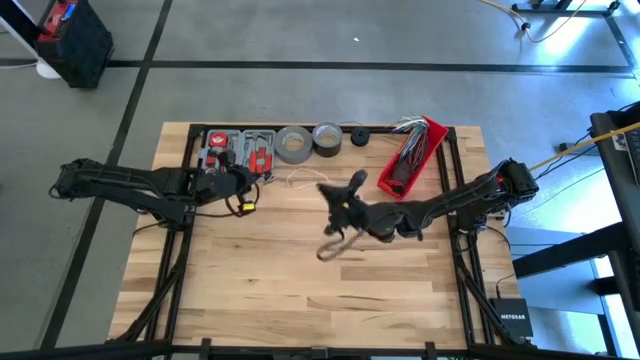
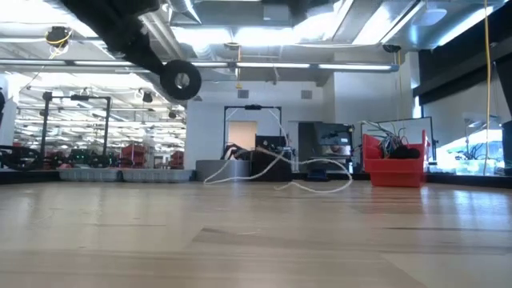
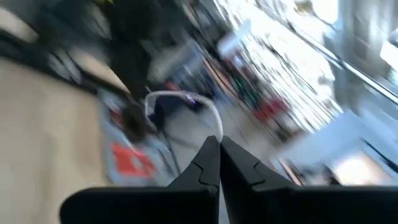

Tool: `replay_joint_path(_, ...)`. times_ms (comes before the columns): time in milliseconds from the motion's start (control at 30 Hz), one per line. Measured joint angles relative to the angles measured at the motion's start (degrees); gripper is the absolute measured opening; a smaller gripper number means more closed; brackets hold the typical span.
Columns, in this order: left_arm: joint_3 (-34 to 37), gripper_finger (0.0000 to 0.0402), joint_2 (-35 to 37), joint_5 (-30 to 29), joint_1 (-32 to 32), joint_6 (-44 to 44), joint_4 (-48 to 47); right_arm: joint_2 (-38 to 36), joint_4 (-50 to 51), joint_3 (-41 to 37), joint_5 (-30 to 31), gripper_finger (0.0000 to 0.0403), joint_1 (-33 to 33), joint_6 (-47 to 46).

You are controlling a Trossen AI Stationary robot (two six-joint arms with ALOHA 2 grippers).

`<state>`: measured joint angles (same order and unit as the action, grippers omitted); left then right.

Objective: Coil cords
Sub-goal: Uncoil the white wire from the black spool

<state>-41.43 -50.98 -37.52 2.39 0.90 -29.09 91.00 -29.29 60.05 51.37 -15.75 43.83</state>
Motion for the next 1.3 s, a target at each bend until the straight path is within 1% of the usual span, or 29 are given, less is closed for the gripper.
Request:
replay_joint_path(100,0.00,0.0002,0.00,-0.15,-2.06,0.84,-0.38,-0.09,-1.14,0.00,-8.63,0.0005,-1.48,-0.06)
replay_joint_path(200,0.00,0.0002,-0.01,-1.26,-4.26,2.99,0.45,-0.09,1.03,0.00,-20.08,0.0005,-2.45,-1.43)
replay_joint_path(300,0.02,0.0002,0.00,-2.05,-6.37,4.90,3.34,-0.11,8.06,0.04,-35.16,0.0005,-2.66,-3.90)
replay_joint_path(333,0.02,0.0002,0.00,-2.07,-6.91,5.33,4.31,-0.11,10.84,0.02,-39.18,0.0005,-2.65,-4.56)
replay_joint_path(367,0.02,0.0002,0.00,-2.05,-7.30,5.68,5.30,-0.09,13.20,0.00,-41.97,0.0005,-2.59,-4.83)
replay_joint_path(400,0.01,0.0002,0.00,-2.08,-7.49,5.72,6.24,-0.09,15.05,0.00,-43.04,0.0005,-2.41,-4.89)
replay_joint_path(433,0.00,0.0002,0.00,-2.09,-7.50,5.71,6.80,-0.09,16.38,0.00,-43.05,0.0005,-2.21,-5.07)
replay_joint_path(500,0.02,0.0002,0.00,-2.09,-7.22,5.57,7.18,-0.09,18.35,0.00,-38.85,0.0005,-1.85,-7.81)
replay_joint_path(700,0.02,0.0002,-0.02,-2.07,-5.00,3.49,8.44,-0.09,22.79,0.00,-16.48,0.0011,0.82,-17.36)
replay_joint_path(800,0.02,0.0002,0.00,-2.09,-4.04,2.90,9.15,-0.09,25.34,0.00,-6.66,0.0034,2.37,-22.47)
replay_joint_path(867,0.02,0.0002,-0.02,-2.07,-3.50,2.43,9.02,-0.09,27.50,0.02,-3.43,0.0060,3.56,-25.72)
replay_joint_path(1000,0.02,0.0002,-0.02,-2.07,-2.37,1.78,9.00,-0.09,30.66,0.01,-3.04,0.0116,5.08,-28.40)
replay_joint_path(1100,0.02,0.0002,-0.02,-1.56,-1.33,0.05,9.01,-0.09,30.47,0.00,-3.69,0.0148,5.57,-28.22)
replay_joint_path(1200,0.02,0.0002,-0.02,-0.86,-0.41,-2.02,9.48,-0.09,28.90,0.01,-8.51,0.0164,7.05,-26.27)
replay_joint_path(1300,0.02,0.0002,-0.02,-0.38,0.40,-3.55,10.24,0.40,22.80,0.01,-15.77,0.0169,10.18,-22.66)
